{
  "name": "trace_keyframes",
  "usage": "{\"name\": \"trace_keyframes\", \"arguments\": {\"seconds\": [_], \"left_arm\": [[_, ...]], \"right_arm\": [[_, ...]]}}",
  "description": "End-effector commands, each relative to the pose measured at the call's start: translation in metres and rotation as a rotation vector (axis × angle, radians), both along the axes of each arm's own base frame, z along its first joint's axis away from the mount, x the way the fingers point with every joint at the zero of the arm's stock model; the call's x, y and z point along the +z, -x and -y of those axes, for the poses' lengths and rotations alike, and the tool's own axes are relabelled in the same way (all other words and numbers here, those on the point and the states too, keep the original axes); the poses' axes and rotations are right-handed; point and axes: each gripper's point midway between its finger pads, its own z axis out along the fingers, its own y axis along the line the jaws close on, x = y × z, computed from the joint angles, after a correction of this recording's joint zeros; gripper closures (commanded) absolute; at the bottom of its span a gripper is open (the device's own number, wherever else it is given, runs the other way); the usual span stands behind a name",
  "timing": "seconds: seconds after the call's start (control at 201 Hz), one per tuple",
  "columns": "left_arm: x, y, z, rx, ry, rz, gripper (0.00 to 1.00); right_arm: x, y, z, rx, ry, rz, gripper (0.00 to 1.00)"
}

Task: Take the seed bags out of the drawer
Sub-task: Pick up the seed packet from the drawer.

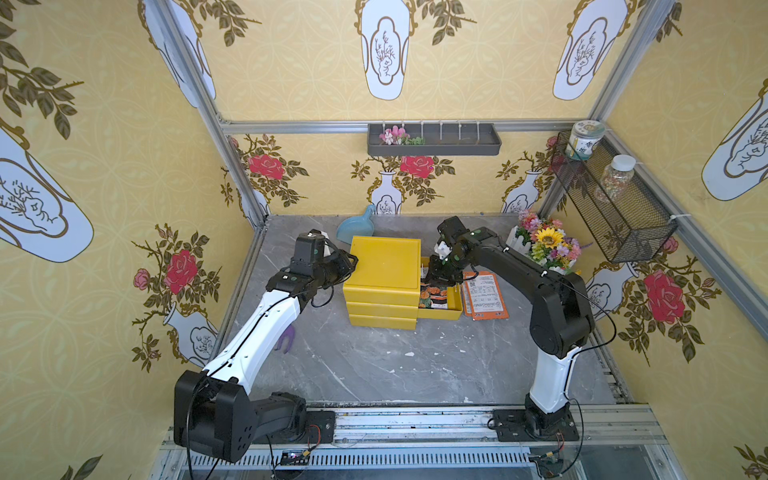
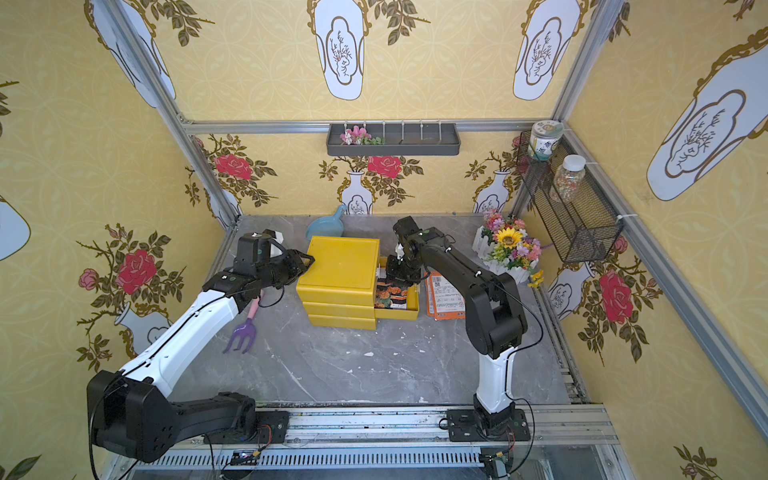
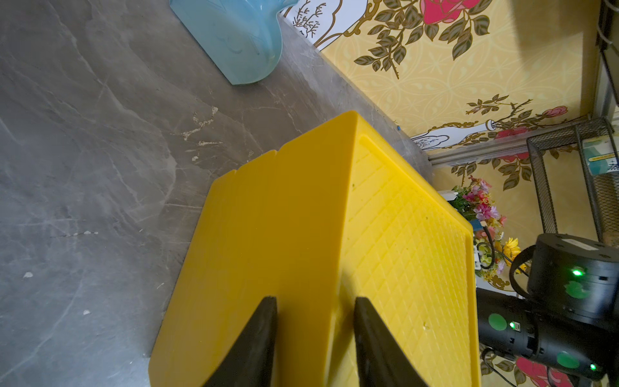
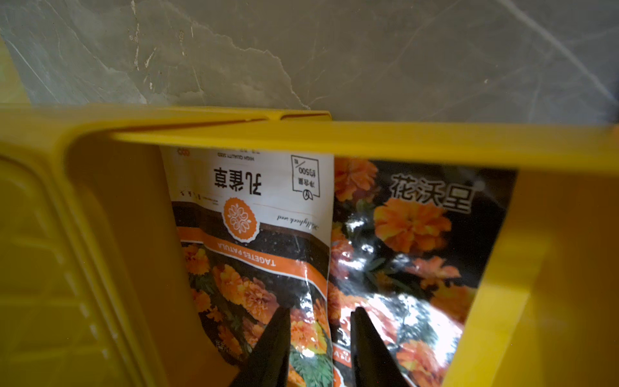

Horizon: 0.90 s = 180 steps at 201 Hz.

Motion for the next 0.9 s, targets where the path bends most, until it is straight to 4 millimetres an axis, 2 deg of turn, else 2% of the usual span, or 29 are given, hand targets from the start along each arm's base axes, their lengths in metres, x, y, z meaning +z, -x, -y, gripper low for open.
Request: {"name": "trace_keyframes", "arguments": {"seconds": [0.0, 0.189, 0.483, 0.638, 0.892], "left_arm": [[-0.052, 0.040, -0.015, 0.002, -0.096, -0.248, 0.58], [-0.051, 0.038, -0.015, 0.002, -0.100, -0.248, 0.58], [-0.051, 0.037, -0.015, 0.002, -0.104, -0.245, 0.58], [-0.052, 0.037, -0.016, 0.004, -0.106, -0.247, 0.58], [-0.051, 0.035, -0.015, 0.005, -0.103, -0.241, 0.58]], "right_arm": [[-0.005, -0.002, -0.006, 0.001, -0.023, -0.002, 0.68], [-0.010, -0.002, -0.010, 0.006, -0.035, -0.011, 0.72], [-0.013, -0.003, -0.013, 0.004, -0.041, -0.018, 0.89], [-0.005, -0.004, -0.009, 0.004, -0.024, 0.004, 1.00], [0.019, -0.005, 0.003, 0.021, 0.028, 0.056, 1.00]]}}
